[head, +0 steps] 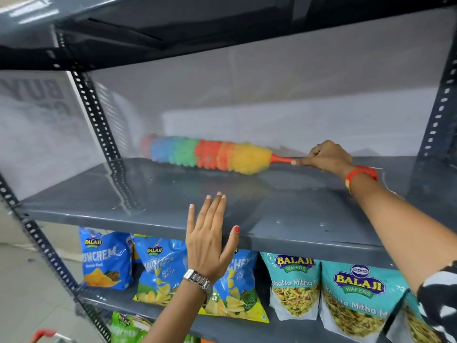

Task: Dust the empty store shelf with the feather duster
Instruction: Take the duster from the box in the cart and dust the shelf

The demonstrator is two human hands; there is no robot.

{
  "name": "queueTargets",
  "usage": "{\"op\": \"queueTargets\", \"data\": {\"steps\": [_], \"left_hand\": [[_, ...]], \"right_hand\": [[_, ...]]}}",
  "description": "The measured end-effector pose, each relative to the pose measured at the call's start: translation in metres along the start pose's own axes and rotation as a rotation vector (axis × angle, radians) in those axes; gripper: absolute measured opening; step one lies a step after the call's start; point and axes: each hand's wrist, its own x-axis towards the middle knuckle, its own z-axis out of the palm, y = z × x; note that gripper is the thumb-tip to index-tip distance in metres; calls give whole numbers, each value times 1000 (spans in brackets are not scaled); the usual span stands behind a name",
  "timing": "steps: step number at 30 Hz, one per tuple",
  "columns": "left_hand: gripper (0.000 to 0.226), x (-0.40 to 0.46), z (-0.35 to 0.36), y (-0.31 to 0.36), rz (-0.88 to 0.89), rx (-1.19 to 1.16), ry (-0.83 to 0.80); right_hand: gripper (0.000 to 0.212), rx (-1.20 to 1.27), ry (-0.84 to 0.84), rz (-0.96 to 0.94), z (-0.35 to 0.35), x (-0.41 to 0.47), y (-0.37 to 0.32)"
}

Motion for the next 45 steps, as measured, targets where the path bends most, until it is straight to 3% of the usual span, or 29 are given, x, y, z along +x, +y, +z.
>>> {"op": "queueTargets", "data": {"steps": [6, 10, 14, 21, 29, 38, 42, 45], "left_hand": [[60, 5, -7, -27, -58, 65, 51], [58, 4, -5, -31, -62, 41, 32], [56, 5, -4, -31, -61, 37, 37], [55, 4, -4, -33, -66, 37, 20], [59, 4, -12, -47, -42, 19, 34], [59, 5, -27, -107, -175, 127, 110], [57, 3, -22, -111, -173, 114, 122], [55, 6, -21, -114, -162, 87, 145]], "right_hand": [[49, 23, -258, -168, 32, 1, -29], [41, 35, -421, -181, 41, 10, -30], [41, 3, -377, -125, 40, 30, -23], [54, -192, -95, -9, 71, 45, -36], [49, -55, -152, -128, 87, 28, -98], [40, -46, -324, -316, 135, 0, -160], [42, -65, -350, -268, 152, 6, -165], [43, -115, -276, -172, 154, 17, -166]]}}
